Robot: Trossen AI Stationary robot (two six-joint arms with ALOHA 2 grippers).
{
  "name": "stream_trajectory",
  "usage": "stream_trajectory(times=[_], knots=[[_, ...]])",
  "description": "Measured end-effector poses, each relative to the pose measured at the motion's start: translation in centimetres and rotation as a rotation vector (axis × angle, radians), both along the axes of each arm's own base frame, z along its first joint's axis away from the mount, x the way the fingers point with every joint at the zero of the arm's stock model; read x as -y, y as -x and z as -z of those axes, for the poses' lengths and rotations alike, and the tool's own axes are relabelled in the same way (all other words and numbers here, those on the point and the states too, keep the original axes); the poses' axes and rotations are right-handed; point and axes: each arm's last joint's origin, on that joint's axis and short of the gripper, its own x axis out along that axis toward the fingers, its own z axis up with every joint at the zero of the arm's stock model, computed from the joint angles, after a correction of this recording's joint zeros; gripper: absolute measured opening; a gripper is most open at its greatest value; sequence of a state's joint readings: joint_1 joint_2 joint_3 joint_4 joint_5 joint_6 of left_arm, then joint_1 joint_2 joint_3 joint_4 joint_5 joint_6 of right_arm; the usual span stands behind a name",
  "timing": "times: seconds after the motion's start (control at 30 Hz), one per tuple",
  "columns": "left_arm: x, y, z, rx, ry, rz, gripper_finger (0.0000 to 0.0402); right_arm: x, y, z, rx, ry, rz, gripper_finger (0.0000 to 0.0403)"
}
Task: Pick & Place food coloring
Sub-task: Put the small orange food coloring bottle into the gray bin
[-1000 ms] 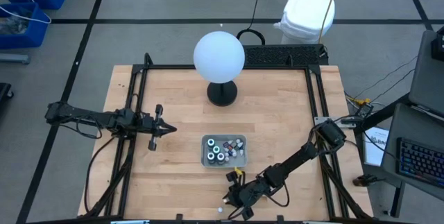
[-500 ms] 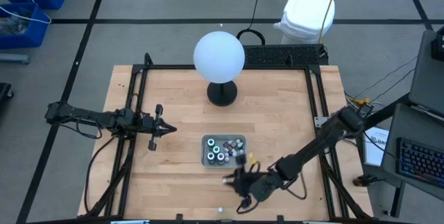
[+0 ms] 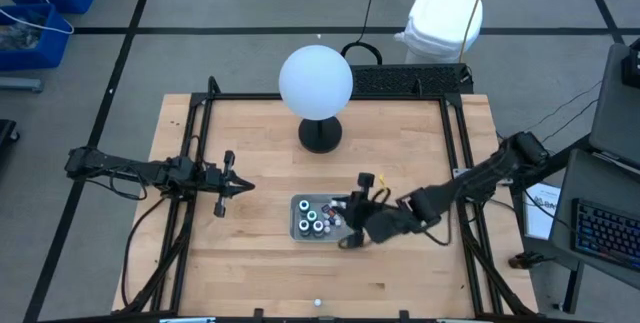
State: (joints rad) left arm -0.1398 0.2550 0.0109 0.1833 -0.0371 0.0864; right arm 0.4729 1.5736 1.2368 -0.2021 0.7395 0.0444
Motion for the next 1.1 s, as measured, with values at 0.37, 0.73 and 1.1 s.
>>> stream_trajectory(times=[0.37, 0.73, 1.1], knots=[[0.0, 0.0, 0.1, -0.012, -0.015, -0.006, 0.0021, 4.5, 0.5, 8.1, 0.059, -0.216, 0.024, 0.0055], [-0.2, 0.0, 0.2, -0.022, -0.026, -0.071, 0.0021, 4.0, -1.3, 10.0, 0.015, -0.323, 0.049, 0.0055], [-0.2, 0.0, 0.3, -0.027, -0.032, -0.056, 0.0021, 4.2, -2.4, 12.5, -0.040, -0.354, 0.218, 0.0055]])
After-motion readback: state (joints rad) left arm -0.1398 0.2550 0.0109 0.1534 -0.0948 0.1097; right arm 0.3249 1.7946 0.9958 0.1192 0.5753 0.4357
